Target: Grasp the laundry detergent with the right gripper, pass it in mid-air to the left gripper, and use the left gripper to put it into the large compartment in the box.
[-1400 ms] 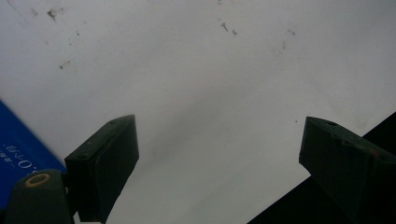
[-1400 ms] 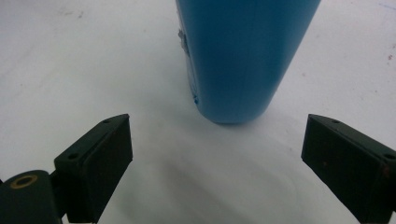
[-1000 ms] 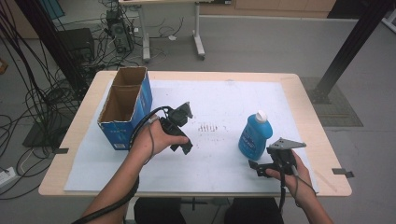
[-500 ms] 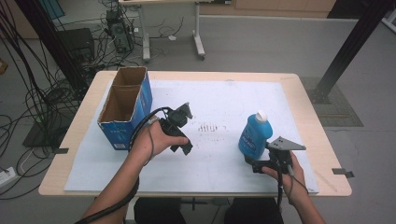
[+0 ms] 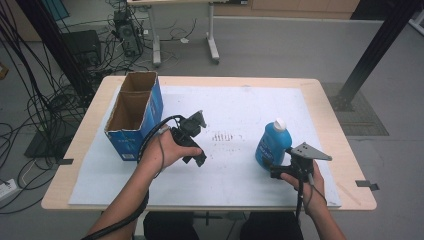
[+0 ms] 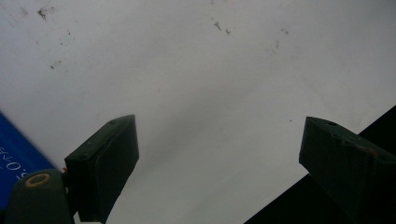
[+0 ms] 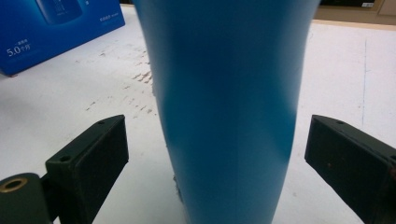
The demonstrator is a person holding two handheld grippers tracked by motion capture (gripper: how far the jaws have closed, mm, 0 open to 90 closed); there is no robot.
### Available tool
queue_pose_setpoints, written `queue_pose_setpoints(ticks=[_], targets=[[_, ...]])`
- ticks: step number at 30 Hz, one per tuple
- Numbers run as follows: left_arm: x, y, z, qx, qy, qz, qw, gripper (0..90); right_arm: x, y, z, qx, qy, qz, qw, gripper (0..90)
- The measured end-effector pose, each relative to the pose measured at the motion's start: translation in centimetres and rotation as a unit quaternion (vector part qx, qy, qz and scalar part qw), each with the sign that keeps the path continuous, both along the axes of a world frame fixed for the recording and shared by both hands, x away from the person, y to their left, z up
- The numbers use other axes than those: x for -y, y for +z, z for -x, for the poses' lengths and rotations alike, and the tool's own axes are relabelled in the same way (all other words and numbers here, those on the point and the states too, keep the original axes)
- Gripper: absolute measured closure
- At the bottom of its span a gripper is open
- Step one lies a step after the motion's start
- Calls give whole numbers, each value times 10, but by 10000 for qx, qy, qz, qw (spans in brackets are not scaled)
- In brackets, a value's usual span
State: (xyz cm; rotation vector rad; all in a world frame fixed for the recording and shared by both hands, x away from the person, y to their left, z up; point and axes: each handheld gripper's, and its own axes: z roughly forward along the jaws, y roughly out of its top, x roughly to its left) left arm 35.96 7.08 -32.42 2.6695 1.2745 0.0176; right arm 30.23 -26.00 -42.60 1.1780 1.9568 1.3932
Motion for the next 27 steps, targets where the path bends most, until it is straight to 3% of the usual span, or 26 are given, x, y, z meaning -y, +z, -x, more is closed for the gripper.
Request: queue_pose_setpoints(ticks=[11,27], targets=[[0,2,-1,3,-16,-11,10000,123,-1,-1,-4,107,-14,-206,9997,57],[-2,1,0,-3,34,-14,10000,118,-2,0,-4,176,-27,-224,9996,57]])
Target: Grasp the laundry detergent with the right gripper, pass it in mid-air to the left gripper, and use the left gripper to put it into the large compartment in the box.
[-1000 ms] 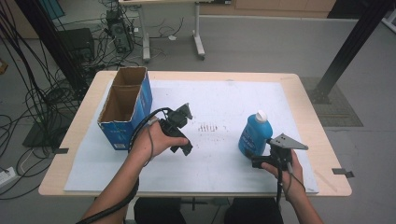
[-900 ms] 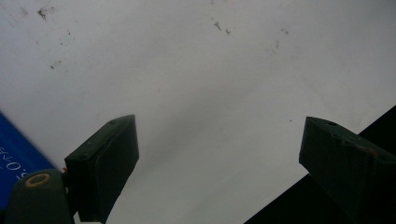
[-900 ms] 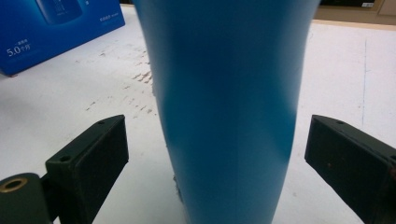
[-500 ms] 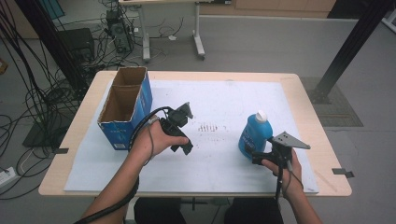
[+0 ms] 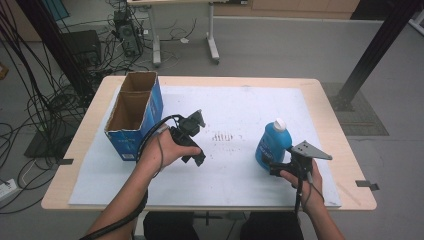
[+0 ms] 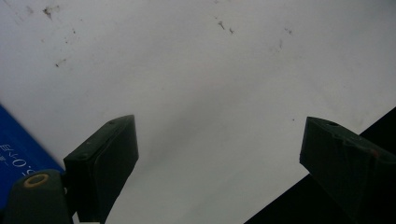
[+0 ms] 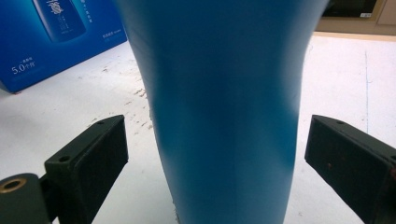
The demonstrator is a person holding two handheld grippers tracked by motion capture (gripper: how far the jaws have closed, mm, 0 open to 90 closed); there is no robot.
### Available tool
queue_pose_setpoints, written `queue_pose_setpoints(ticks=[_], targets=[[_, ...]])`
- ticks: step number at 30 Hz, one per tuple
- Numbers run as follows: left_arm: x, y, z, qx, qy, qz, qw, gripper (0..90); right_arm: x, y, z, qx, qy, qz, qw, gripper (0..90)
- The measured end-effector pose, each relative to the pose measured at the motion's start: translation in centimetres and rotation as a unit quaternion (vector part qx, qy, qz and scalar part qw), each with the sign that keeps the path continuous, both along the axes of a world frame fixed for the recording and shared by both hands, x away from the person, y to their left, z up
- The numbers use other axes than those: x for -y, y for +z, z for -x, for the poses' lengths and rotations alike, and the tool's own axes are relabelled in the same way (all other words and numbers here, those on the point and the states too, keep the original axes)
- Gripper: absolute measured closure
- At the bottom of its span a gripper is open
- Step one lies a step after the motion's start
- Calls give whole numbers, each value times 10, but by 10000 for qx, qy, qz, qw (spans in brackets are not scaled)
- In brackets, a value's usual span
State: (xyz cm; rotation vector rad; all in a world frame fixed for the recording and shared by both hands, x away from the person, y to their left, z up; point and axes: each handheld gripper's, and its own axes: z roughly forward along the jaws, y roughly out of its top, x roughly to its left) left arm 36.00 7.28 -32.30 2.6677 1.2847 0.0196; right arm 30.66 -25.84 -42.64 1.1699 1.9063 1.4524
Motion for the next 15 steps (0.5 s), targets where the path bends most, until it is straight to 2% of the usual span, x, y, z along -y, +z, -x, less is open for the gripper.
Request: queue_pose_setpoints(ticks=[15], targets=[[1,1,1,18,20,-39,10000,91,-2,-1,0,-21,54,22,10000,59]])
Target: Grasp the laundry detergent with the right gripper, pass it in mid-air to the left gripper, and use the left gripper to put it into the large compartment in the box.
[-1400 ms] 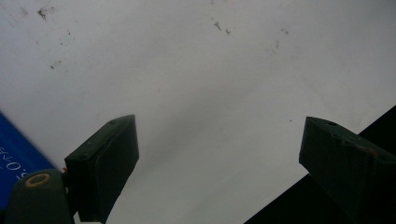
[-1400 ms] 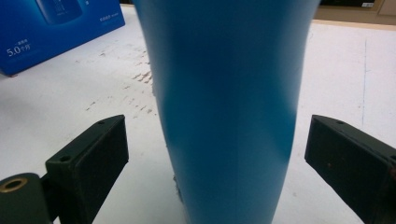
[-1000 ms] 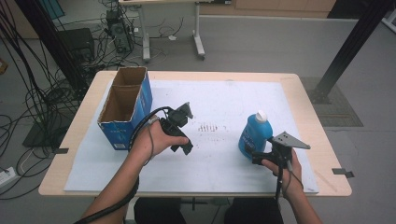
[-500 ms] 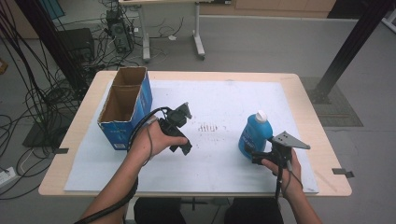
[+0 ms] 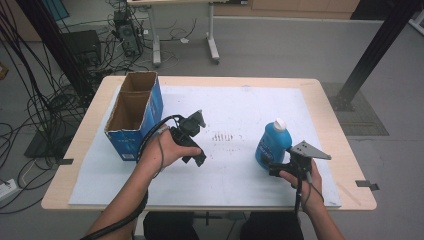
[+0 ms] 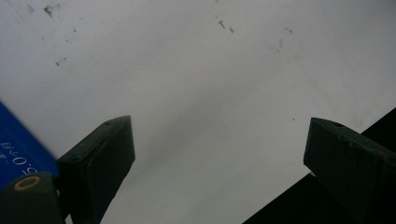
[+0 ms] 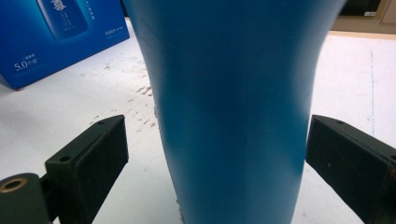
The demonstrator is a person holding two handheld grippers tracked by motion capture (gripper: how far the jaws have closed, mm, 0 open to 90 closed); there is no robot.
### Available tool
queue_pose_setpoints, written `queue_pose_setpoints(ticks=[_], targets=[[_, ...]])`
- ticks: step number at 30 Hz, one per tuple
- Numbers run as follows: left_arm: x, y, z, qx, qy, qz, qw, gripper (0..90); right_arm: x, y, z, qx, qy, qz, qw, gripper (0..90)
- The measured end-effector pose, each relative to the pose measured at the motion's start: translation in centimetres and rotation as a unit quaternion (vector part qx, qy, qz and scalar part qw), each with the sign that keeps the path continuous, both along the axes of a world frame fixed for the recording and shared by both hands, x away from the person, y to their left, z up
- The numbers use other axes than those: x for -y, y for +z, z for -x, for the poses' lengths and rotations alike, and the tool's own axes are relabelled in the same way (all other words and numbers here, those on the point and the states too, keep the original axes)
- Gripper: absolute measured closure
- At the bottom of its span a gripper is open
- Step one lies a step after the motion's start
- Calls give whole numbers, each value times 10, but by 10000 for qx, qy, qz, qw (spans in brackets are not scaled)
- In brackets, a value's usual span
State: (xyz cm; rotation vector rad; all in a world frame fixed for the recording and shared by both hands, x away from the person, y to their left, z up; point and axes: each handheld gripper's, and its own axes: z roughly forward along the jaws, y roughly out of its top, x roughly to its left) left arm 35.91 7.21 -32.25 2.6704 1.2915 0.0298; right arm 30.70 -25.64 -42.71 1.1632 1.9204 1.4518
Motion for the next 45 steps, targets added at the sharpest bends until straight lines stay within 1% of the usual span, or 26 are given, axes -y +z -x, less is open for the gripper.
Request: queue_pose_setpoints(ticks=[21,45], targets=[[3,1,0,9,17,0,10000,86,-1,2,0,82,-47,-6,10000,60],[7,1,0,3,-18,-16,10000,87,-1,1,-1,73,-75,-8,9999,60]])
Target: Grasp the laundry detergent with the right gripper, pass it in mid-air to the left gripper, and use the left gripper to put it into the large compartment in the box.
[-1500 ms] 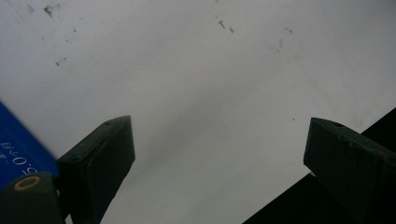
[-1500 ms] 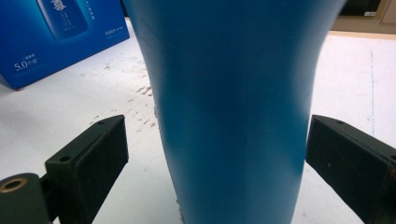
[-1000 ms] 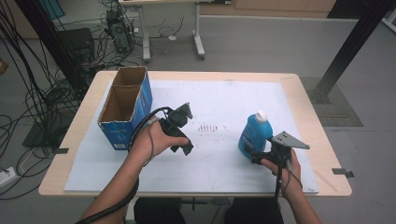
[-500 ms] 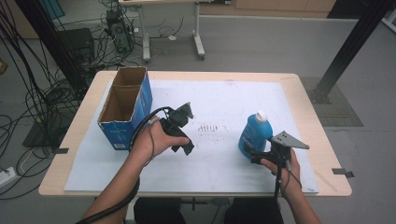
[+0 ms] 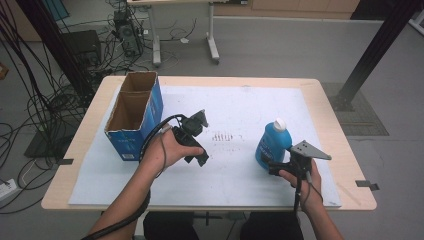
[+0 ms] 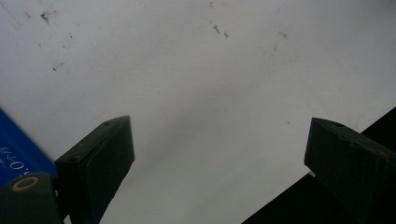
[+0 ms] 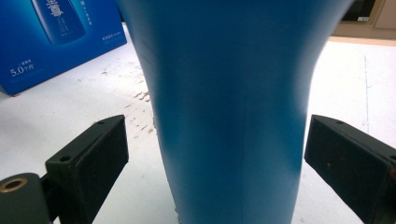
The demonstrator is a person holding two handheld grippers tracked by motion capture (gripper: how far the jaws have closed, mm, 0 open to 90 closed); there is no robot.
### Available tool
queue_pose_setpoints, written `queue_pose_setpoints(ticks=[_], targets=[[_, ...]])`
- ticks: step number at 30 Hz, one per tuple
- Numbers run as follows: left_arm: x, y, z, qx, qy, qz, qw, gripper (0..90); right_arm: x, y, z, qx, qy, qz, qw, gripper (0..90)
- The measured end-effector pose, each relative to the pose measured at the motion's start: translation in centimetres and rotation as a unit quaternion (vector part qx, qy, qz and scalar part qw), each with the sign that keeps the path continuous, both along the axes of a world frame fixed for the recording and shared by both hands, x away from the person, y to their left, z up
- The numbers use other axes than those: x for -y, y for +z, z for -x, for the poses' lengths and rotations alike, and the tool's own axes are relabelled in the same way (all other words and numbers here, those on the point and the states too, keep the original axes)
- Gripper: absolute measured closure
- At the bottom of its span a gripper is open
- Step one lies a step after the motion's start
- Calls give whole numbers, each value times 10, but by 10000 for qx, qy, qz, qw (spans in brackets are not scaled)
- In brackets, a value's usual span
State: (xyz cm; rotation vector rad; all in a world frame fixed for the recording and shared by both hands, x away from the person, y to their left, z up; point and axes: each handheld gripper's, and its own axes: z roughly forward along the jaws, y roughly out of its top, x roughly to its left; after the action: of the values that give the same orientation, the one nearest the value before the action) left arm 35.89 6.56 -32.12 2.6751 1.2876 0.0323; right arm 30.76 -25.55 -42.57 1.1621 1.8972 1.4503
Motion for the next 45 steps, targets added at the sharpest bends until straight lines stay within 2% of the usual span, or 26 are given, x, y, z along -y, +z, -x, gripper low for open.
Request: queue_pose_setpoints(ticks=[19,33,37,45], targets=[[-2,-1,2,-9,15,11,10000,88,-5,-3,-4,143,-33,-55,9999,66],[-1,-2,0,-23,20,-9,10000,89,-6,-6,-9,218,-47,-160,9996,171],[0,-1,0,-12,12,0,10000,89,-7,-7,-10,276,-37,-146,9995,224],[0,-1,0,-21,5,-8,10000,89,-7,-7,-10,316,-32,-132,9994,273]])
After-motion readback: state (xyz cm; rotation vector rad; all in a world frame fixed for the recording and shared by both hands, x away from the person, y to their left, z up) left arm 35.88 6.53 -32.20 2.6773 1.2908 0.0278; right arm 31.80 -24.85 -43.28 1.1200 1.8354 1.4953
